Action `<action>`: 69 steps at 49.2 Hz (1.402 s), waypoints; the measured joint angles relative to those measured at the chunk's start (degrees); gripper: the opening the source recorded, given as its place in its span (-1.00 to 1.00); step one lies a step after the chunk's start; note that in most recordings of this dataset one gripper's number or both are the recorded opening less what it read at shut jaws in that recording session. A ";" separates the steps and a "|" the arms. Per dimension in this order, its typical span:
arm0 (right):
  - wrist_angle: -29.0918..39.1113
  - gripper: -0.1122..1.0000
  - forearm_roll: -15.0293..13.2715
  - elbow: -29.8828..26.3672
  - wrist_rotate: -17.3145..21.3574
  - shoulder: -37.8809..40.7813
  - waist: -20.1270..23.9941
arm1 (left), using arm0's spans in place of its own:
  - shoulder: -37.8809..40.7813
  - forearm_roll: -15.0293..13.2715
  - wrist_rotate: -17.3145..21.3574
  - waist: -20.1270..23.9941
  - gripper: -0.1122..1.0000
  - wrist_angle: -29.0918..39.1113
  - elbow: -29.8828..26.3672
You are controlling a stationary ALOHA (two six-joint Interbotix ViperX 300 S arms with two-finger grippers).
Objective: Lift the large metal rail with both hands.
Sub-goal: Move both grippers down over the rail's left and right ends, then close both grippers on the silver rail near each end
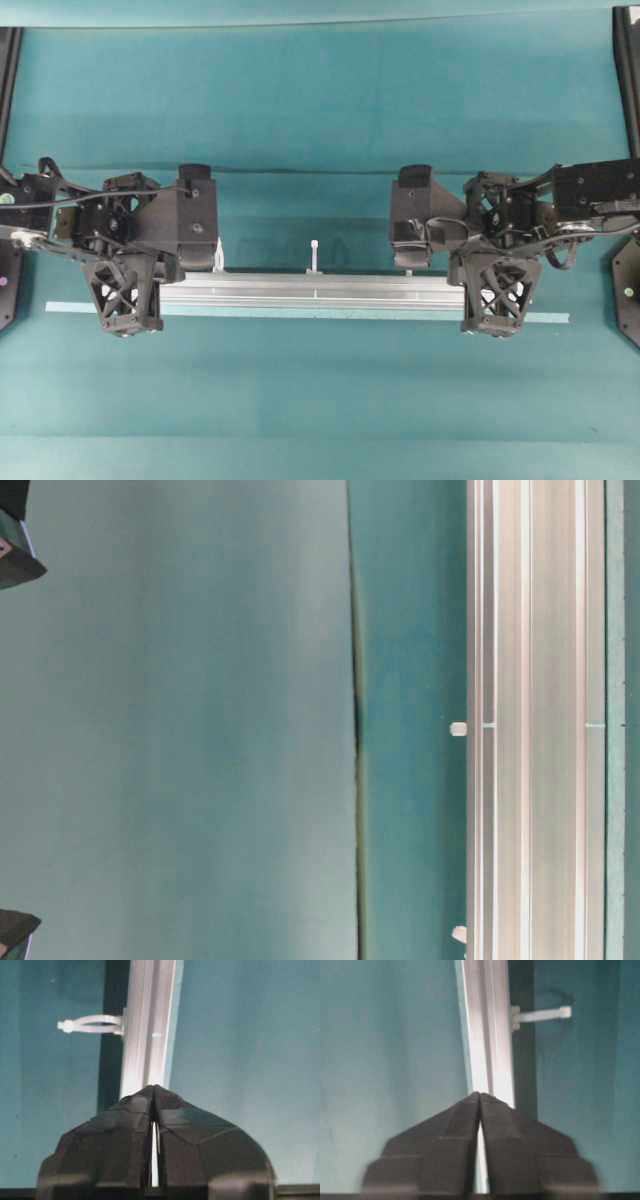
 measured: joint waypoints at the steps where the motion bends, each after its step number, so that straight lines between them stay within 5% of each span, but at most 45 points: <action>1: -0.18 -0.18 0.00 0.18 0.00 0.09 0.00 | 0.00 0.00 0.00 0.09 -0.83 0.00 0.09; 12: -1.93 0.86 -0.26 0.70 0.00 1.67 0.18 | 0.00 0.00 -0.09 -0.09 -0.47 -0.44 1.14; 24: -4.04 0.92 -2.11 1.76 -0.09 2.20 0.97 | 0.09 0.00 0.09 -0.18 0.72 -3.87 2.46; 28: -4.48 0.92 -2.20 2.20 -0.09 2.55 0.97 | 0.26 0.00 0.26 -0.35 0.96 -6.33 3.43; 69: -15.38 0.92 -4.48 6.50 -1.32 13.10 1.23 | 14.68 0.00 1.85 0.18 0.94 -20.13 8.35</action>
